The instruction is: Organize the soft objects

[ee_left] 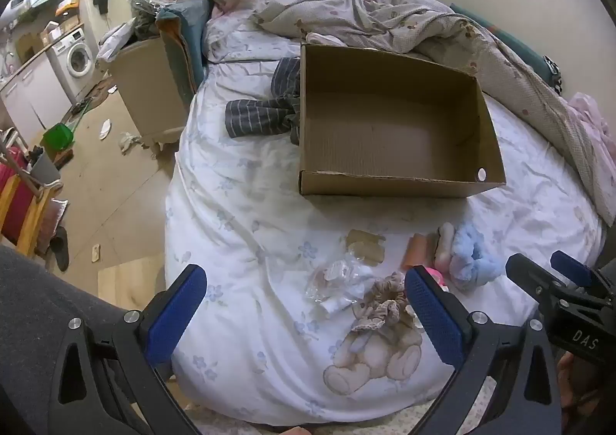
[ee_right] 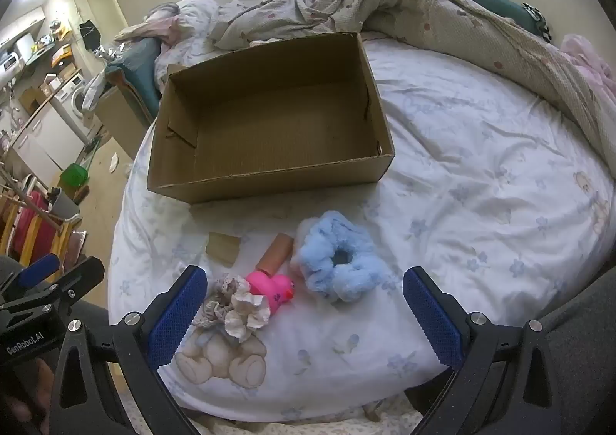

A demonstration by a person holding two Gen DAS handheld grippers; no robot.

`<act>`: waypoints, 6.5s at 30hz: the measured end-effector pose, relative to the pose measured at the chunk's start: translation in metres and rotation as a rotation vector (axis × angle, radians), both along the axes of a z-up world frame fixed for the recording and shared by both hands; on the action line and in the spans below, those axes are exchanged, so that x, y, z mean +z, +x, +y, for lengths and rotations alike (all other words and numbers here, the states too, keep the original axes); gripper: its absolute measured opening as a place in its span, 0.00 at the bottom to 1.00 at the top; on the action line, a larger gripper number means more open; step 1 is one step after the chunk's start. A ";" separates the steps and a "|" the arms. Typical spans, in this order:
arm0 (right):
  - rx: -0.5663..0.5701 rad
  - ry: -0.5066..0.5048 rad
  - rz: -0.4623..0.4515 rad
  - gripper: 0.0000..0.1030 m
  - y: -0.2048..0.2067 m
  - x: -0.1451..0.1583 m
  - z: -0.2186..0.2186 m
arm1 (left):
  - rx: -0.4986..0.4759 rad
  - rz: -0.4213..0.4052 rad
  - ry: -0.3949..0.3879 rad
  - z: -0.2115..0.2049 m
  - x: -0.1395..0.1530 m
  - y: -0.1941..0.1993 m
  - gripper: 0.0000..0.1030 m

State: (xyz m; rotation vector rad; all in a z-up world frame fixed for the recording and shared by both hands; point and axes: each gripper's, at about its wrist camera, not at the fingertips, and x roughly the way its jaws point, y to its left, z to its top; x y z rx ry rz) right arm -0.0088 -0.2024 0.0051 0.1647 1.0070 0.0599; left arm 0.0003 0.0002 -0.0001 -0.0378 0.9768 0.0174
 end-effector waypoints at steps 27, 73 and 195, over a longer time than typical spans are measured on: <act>-0.002 -0.014 0.003 1.00 0.001 -0.001 -0.002 | -0.004 -0.008 0.012 -0.004 -0.003 -0.001 1.00; 0.000 -0.014 0.006 1.00 -0.001 -0.002 0.001 | -0.002 0.002 0.000 -0.003 -0.005 -0.003 1.00; 0.189 0.255 0.103 0.29 0.156 0.026 -0.034 | -0.034 0.159 -0.085 -0.014 0.018 0.156 0.05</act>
